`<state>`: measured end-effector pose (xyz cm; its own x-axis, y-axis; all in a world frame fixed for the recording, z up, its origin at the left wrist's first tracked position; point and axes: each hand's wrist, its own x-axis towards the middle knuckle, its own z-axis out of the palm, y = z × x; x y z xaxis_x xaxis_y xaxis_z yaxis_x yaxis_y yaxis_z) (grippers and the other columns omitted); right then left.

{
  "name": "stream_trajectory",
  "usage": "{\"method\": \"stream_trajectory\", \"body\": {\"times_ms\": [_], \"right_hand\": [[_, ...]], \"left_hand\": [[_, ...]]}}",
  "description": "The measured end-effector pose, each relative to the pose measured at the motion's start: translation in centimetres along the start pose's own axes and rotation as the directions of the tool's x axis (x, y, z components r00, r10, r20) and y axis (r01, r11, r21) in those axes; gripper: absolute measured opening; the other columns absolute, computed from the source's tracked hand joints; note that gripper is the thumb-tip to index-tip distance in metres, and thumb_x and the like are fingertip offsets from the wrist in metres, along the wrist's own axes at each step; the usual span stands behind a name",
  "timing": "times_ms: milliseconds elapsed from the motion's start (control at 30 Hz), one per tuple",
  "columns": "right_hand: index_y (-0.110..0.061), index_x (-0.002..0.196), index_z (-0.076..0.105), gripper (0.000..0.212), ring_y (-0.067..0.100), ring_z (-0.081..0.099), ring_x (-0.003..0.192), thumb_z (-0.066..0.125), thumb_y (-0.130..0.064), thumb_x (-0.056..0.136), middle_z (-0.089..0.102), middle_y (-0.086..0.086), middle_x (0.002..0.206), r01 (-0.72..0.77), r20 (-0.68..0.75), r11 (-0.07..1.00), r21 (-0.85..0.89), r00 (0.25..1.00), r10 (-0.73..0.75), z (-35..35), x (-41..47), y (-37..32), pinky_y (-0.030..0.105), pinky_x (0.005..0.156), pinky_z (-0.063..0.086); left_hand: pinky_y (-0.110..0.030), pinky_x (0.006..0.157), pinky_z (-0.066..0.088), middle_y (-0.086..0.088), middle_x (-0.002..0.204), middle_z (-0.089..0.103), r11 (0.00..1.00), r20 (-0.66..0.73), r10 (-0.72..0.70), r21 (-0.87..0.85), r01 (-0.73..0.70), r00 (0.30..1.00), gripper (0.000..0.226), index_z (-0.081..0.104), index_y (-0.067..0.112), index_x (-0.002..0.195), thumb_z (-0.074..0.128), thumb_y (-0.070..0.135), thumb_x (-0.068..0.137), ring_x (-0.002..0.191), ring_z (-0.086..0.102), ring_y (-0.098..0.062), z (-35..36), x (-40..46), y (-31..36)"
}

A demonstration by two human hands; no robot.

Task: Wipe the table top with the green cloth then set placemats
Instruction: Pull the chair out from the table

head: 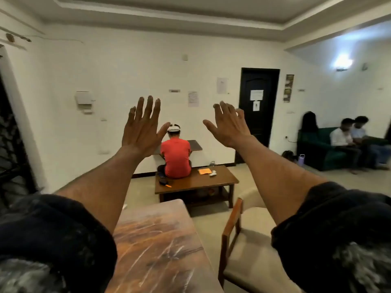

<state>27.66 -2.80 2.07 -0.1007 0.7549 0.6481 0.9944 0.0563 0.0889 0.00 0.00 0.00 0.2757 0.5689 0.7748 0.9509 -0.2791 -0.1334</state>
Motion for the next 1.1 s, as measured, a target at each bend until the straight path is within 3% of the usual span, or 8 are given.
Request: {"method": "stream_trajectory", "body": {"times_ms": [233, 400, 600, 833, 1100], "right_hand": [[-0.008, 0.153, 0.037, 0.071, 0.037, 0.038, 0.147, 0.034, -0.062, 0.106, 0.038, 0.019, 0.159, -0.232, 0.045, 0.948, -0.218, 0.968, 0.247, -1.6, -7.5, 6.9, 0.056, 0.116, 0.034], [-0.007, 0.146, 0.042, 0.066, 0.037, 0.043, 0.14, 0.035, -0.06, 0.106, 0.043, 0.019, 0.152, -0.346, 0.078, 0.866, -0.362, 0.914, 0.398, -5.5, -16.1, 9.5, 0.055, 0.113, 0.035], [-0.008, 0.15, 0.041, 0.071, 0.037, 0.046, 0.139, 0.034, -0.063, 0.105, 0.047, 0.018, 0.151, -0.499, -0.001, 0.7, -0.511, 0.815, 0.58, -14.5, -26.4, 11.6, 0.053, 0.112, 0.037], [-0.007, 0.145, 0.044, 0.068, 0.036, 0.046, 0.137, 0.036, -0.062, 0.105, 0.049, 0.017, 0.147, -0.593, -0.109, 0.515, -0.618, 0.714, 0.692, -24.5, -35.9, 12.2, 0.055, 0.113, 0.036], [-0.008, 0.146, 0.043, 0.066, 0.036, 0.047, 0.136, 0.036, -0.061, 0.106, 0.05, 0.017, 0.145, -0.65, -0.173, 0.414, -0.637, 0.645, 0.745, -31.0, -44.7, 12.4, 0.054, 0.114, 0.035]], "left_hand": [[-0.05, 0.13, 0.011, -0.012, 0.175, 0.011, 0.977, 0.028, 0.114, -0.182, -0.107, 0.993, 0.08, 0.007, 0.013, 0.168, 0.017, 0.062, 0.105, 0.163, 0.006, -0.032, 3.6, 0.5, 5.7], [-0.053, 0.128, 0.014, -0.017, 0.174, 0.015, 0.904, -0.003, 0.256, -0.354, -0.24, 0.967, 0.078, 0.01, 0.011, 0.167, 0.023, 0.059, 0.107, 0.162, 0.01, -0.036, 3.7, -1.2, 12.8], [-0.053, 0.128, 0.017, -0.018, 0.173, 0.019, 0.764, -0.094, 0.37, -0.535, -0.361, 0.924, 0.078, 0.014, 0.009, 0.167, 0.024, 0.058, 0.106, 0.161, 0.014, -0.037, -0.6, -3.5, 22.3], [-0.052, 0.127, 0.016, -0.017, 0.173, 0.017, 0.588, -0.206, 0.474, -0.649, -0.482, 0.856, 0.079, 0.012, 0.009, 0.167, 0.022, 0.06, 0.107, 0.161, 0.012, -0.036, -7.6, -5.8, 32.0], [-0.05, 0.132, 0.007, -0.013, 0.176, 0.003, 0.419, -0.278, 0.556, -0.72, -0.553, 0.784, 0.081, 0.001, 0.012, 0.168, 0.018, 0.062, 0.106, 0.163, 0.0, -0.031, -13.7, -10.7, 40.5]]}}
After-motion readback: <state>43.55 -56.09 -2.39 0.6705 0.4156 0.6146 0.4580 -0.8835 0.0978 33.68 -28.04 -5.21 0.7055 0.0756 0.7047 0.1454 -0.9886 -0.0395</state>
